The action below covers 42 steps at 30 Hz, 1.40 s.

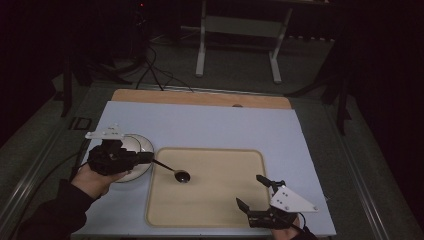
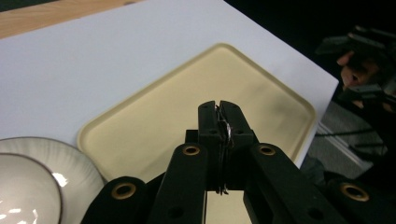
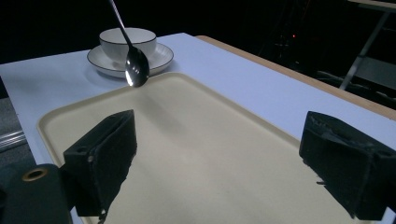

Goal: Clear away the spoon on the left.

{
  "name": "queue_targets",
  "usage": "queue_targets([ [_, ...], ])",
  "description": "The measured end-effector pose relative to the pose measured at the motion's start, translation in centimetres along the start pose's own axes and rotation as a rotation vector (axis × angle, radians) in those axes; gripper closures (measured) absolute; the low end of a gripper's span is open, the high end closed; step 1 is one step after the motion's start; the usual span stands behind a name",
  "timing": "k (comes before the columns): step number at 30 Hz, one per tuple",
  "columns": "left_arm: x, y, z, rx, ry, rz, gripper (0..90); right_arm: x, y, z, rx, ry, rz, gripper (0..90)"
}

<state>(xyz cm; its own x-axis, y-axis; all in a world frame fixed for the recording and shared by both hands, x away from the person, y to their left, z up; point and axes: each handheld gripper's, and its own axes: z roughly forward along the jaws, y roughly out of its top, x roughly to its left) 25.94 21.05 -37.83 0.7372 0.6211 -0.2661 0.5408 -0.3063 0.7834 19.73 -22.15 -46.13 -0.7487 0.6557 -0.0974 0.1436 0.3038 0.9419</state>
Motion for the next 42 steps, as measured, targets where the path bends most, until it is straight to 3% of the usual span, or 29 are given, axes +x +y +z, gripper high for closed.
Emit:
queue_targets([
  [6,-0.8,0.8,0.8,0.059,-0.023,0.051,88.9,0.0,0.0,-0.1,-0.001,0.002,0.001,11.2],
  [25,-2.1,1.5,4.3,0.175,-0.121,0.108,88.7,-0.1,0.0,-0.1,0.002,0.011,-0.003,11.2],
  [35,-2.4,1.6,6.4,0.262,-0.142,0.130,88.6,-0.1,0.0,-0.1,0.002,0.014,-0.005,11.2],
  [42,-2.2,1.5,7.7,0.314,-0.157,0.119,88.6,-0.2,-0.1,-0.1,0.004,0.018,-0.002,11.2],
])
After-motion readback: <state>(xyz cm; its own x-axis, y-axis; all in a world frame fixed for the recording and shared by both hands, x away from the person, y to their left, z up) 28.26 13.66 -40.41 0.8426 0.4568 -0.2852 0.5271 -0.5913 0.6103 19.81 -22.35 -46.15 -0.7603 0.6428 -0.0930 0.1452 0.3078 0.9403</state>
